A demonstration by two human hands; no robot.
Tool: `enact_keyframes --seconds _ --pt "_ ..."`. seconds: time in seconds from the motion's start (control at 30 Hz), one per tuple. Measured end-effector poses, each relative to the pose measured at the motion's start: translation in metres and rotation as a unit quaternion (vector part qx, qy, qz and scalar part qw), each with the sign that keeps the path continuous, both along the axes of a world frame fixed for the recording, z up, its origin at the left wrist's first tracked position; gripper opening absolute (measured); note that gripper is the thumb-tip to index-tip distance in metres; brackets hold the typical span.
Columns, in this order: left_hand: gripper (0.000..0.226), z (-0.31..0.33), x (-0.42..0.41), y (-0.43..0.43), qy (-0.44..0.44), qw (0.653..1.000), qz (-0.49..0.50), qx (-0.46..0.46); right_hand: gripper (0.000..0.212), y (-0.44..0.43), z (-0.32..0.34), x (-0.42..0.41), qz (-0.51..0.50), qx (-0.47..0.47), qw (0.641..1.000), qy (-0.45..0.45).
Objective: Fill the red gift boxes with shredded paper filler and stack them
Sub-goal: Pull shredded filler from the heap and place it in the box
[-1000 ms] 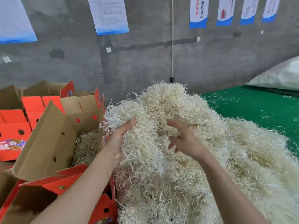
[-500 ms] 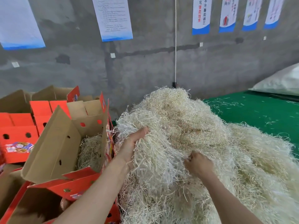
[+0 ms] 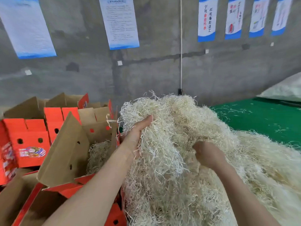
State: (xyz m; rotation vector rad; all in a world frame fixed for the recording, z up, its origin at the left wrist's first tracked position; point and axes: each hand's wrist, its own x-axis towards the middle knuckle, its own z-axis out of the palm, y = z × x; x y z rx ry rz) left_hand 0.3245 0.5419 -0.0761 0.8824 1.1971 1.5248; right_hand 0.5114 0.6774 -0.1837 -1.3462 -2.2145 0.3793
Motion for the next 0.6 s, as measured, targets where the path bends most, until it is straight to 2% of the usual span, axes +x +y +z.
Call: enact_keyframes --seconds 0.03,0.07,0.1,0.13,0.17,0.23,0.27,0.3,0.33,0.4,0.43,0.47,0.5,0.57,0.6 --pt "0.102 -0.002 -0.002 0.001 -0.012 1.0 0.001 -0.002 0.03 -0.004 0.019 0.002 0.038 0.01 0.994 0.098" --pt "0.101 -0.003 -0.003 0.001 -0.019 1.0 0.011 -0.008 0.041 -0.012 0.033 0.002 0.117 -0.04 0.968 0.22" --pt "0.103 -0.002 -0.004 0.0 -0.026 0.999 0.012 -0.017 0.051 -0.02 0.042 0.003 0.218 -0.129 0.911 0.324" --pt "0.105 -0.002 -0.005 0.0 -0.036 0.999 0.01 -0.021 0.054 -0.026 0.043 0.002 0.299 -0.196 0.864 0.355" --pt "0.105 -0.003 -0.006 0.002 -0.043 0.999 0.01 -0.021 0.058 -0.032 0.036 -0.001 0.342 -0.237 0.851 0.321" --pt "0.09 -0.001 -0.006 0.003 -0.025 1.0 -0.004 -0.004 0.07 -0.043 0.009 -0.017 0.341 -0.274 0.889 0.136" --pt "0.075 0.001 -0.007 0.002 -0.004 1.0 -0.002 0.012 0.066 -0.051 -0.008 -0.025 0.313 -0.285 0.905 0.037" --pt "0.063 0.003 -0.008 0.0 0.022 0.999 0.006 0.028 0.063 -0.053 -0.025 -0.031 0.273 -0.273 0.922 -0.025" --pt "0.059 0.004 -0.011 -0.001 0.037 0.999 0.011 0.039 0.049 -0.051 -0.04 -0.034 0.236 -0.246 0.939 -0.039" --pt "0.056 0.004 -0.017 -0.005 0.088 0.996 0.0 0.029 0.018 -0.048 -0.051 -0.03 0.18 -0.212 0.96 0.033" --pt "0.05 0.005 -0.016 -0.007 0.165 0.986 -0.019 -0.006 0.024 -0.047 -0.047 -0.025 0.148 -0.21 0.962 0.09" --pt "0.05 0.004 -0.011 -0.01 0.269 0.959 -0.063 -0.067 0.032 -0.044 -0.04 -0.021 0.117 -0.227 0.955 0.151" --pt "0.062 0.0 -0.007 -0.009 0.376 0.906 -0.119 -0.152 0.034 -0.043 -0.033 -0.019 0.092 -0.248 0.936 0.23" --pt "0.093 -0.018 0.006 -0.005 0.543 0.759 -0.183 -0.307 0.032 -0.041 -0.015 -0.019 0.057 -0.267 0.884 0.379" --pt "0.095 -0.031 0.014 -0.001 0.602 0.693 -0.21 -0.335 0.034 -0.041 -0.004 -0.022 0.046 -0.262 0.865 0.426"
